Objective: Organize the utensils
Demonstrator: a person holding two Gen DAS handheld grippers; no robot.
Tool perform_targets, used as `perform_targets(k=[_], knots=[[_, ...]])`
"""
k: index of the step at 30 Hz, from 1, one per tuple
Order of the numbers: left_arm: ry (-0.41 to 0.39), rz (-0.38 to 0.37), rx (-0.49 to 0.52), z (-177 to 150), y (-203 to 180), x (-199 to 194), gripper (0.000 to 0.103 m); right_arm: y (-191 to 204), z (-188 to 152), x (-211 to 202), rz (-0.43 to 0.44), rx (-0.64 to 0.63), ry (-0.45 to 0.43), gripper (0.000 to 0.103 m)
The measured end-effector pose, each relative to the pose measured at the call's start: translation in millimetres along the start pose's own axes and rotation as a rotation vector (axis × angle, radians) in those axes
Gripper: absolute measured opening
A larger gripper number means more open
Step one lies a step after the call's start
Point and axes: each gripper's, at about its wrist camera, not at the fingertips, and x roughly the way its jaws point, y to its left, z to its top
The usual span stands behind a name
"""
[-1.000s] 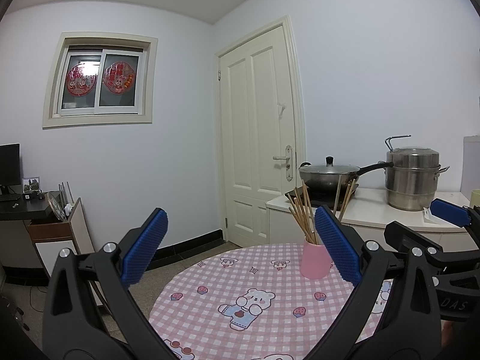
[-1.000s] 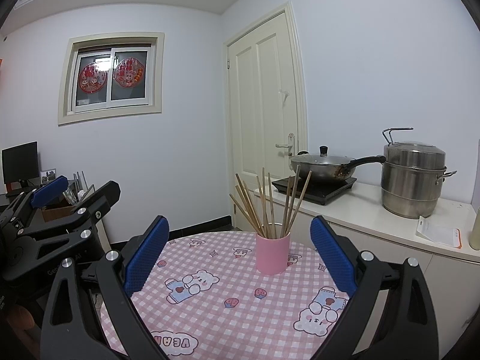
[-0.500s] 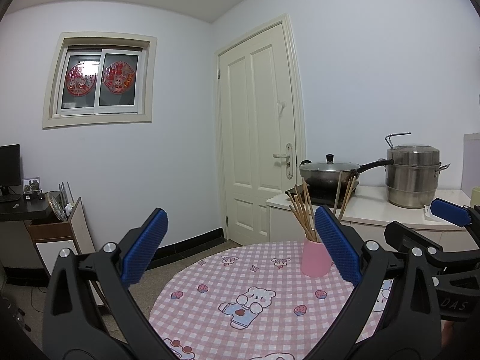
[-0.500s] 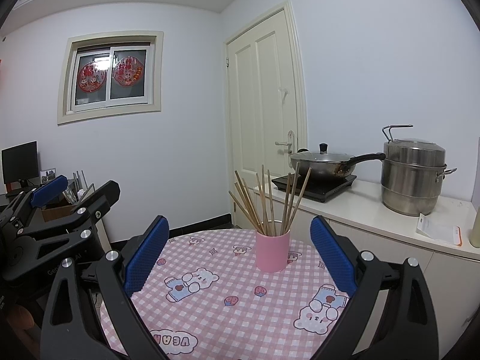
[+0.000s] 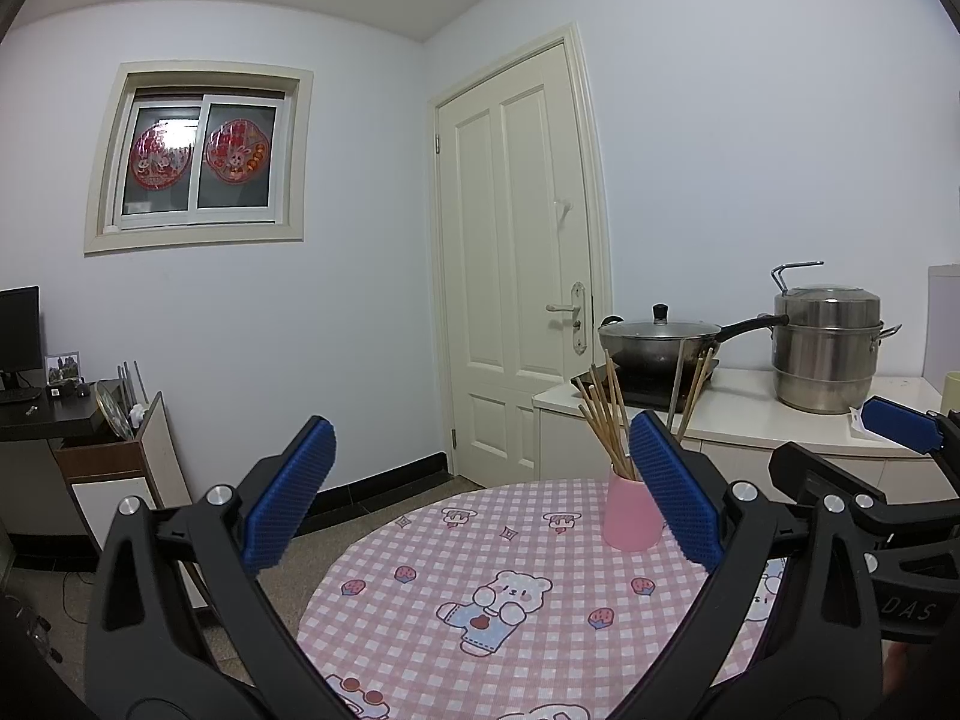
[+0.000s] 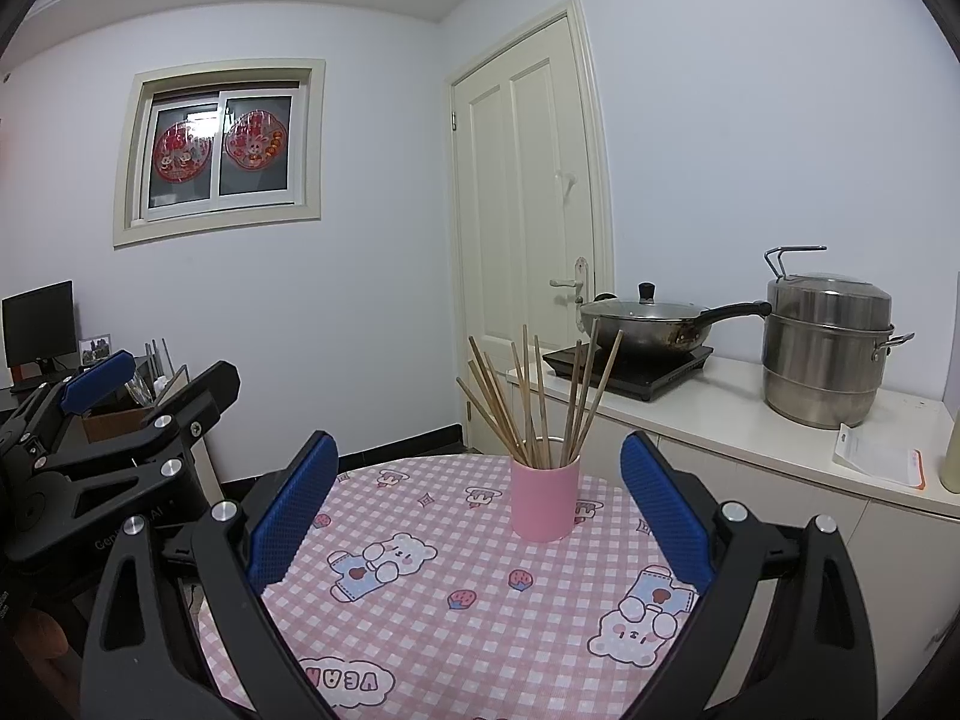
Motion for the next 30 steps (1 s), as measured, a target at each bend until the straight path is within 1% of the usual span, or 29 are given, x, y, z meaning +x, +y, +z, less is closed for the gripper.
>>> perform_targets(k=[20, 26, 30], knots=[[0.006, -0.002, 0.002, -2.1, -0.1, 5.1, 0.097, -0.6, -1.0, 1.2, -0.002, 0.002, 0.004, 0.093], [0.026, -0.001, 0.000, -4.9, 0.9, 13.1, 0.097, -0.9, -4.5, 9.2, 0.002, 0.003, 0.015, 0.093], [0.040, 0.009, 0.021, -8.3, -3.0, 18.4, 0.097, -2.7, -4.8, 12.8, 0.009, 0.010, 0.018, 0.093]])
